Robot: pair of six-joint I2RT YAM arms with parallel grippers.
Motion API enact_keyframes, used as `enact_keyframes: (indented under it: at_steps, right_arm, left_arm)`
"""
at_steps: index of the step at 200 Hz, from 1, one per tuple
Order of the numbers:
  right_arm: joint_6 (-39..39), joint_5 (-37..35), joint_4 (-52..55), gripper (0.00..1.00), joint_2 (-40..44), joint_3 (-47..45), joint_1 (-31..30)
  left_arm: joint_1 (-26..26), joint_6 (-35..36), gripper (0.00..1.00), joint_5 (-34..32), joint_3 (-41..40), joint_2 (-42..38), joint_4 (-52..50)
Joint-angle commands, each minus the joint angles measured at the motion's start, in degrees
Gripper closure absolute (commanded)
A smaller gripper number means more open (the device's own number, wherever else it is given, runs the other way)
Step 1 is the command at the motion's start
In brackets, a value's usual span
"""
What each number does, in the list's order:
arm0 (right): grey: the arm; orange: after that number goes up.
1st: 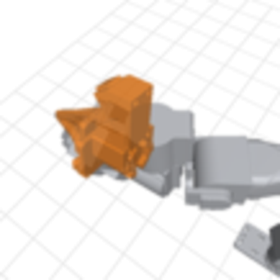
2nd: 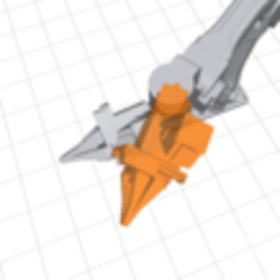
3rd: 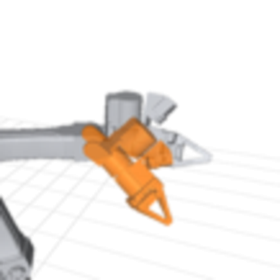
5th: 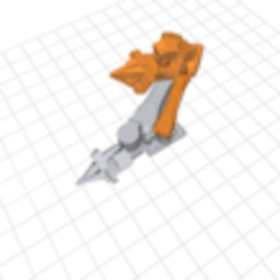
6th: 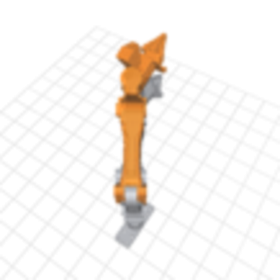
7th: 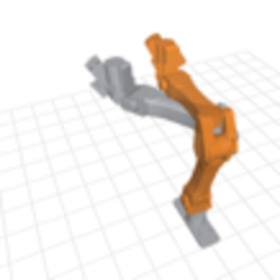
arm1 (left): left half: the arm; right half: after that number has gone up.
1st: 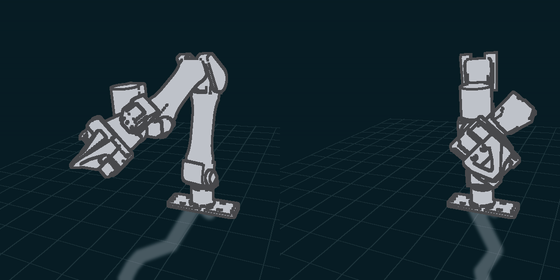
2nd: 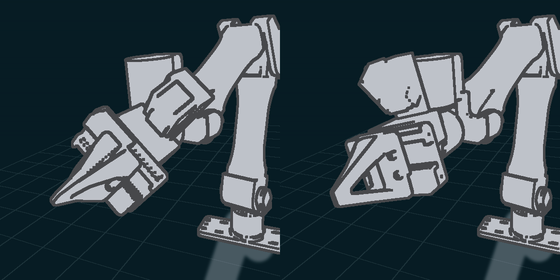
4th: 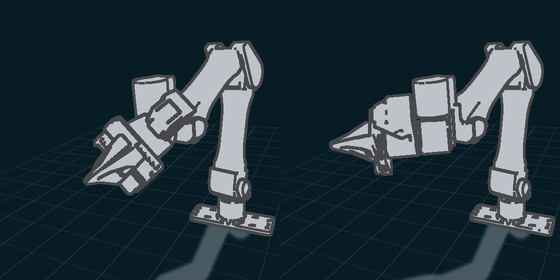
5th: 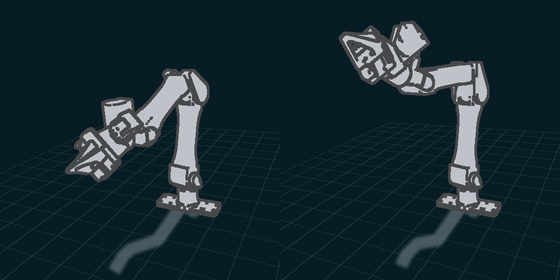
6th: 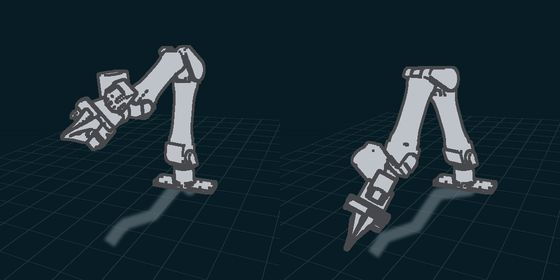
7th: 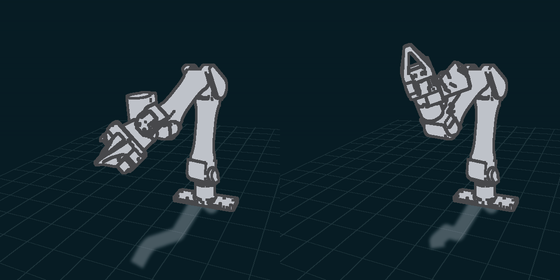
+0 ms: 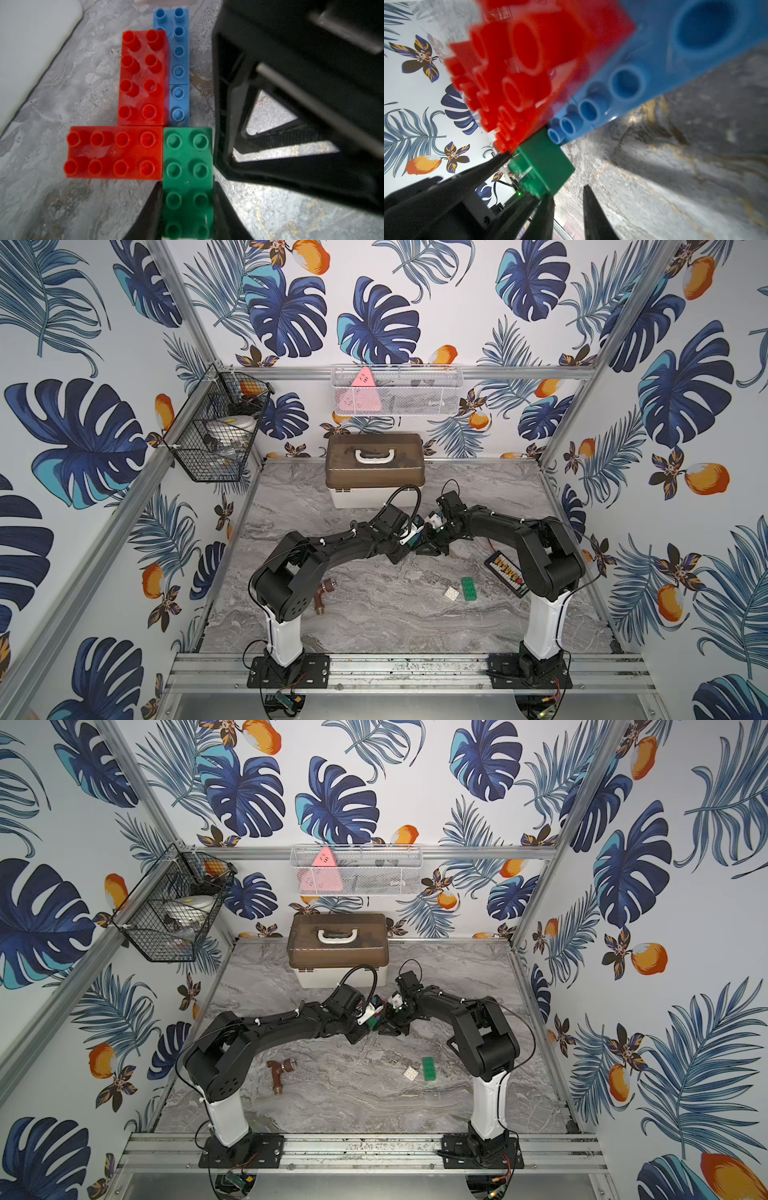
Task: Assemble a small pinwheel with lego
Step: Assemble the lego brick with the lego brick.
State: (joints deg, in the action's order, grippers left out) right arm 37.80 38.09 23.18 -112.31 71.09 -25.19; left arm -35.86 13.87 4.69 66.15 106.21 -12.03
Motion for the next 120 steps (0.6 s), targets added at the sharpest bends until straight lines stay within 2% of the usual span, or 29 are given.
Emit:
enact_keyframes:
  at_steps: [1,14,26,30,31,32,35,55,79,91,120]
  right_arm:
    - [-1.7,2.1,-5.2,0.72,1.6,-0.6,0.9]
    - [-2.0,2.6,-4.9,0.72,2.2,-1.3,1.7]
    - [-2.0,3.1,-5.2,0.72,2.9,-2.3,2.3]
    - [-2.0,3.2,-5.3,0.72,3.2,-2.7,2.5]
    - [-2.0,3.2,-5.3,0.72,3.2,-2.8,2.6]
    - [-2.0,3.2,-5.4,0.72,3.3,-2.9,2.6]
    - [-2.0,3.3,-5.4,0.72,3.5,-3.2,2.8]
    - [-2.8,3.4,-4.5,0.72,5.0,-4.3,3.6]
    - [-6.7,0.2,1.1,0.71,9.4,-5.6,4.2]
    - [-10.2,-4.6,7.6,0.70,12.1,-5.6,4.3]
    - [-14.4,-16.1,20.2,0.60,19.2,-9.9,4.3]
  left_arm:
    - [-0.1,3.2,0.60,5.2,0.8,-0.4,-3.0]
    - [0.1,3.4,0.54,5.1,0.8,-0.8,-2.9]
    - [0.1,3.3,0.40,4.6,1.0,-1.0,-2.9]
    - [0.3,3.2,0.27,4.7,1.2,-1.0,-3.1]
    - [0.3,3.2,0.14,4.7,1.3,-1.0,-3.3]
    - [0.3,3.3,0.08,4.7,1.4,-1.0,-3.4]
    - [0.4,3.3,0.02,4.7,1.7,-0.9,-3.7]
    - [0.6,2.9,0.01,4.7,1.9,-1.5,-3.4]
    - [2.4,-2.6,0.01,7.1,1.6,-4.6,-2.1]
    - [3.8,-7.2,0.01,7.6,0.5,-6.8,-0.9]
    - [6.5,-24.7,0.01,10.9,-4.7,-11.9,5.8]
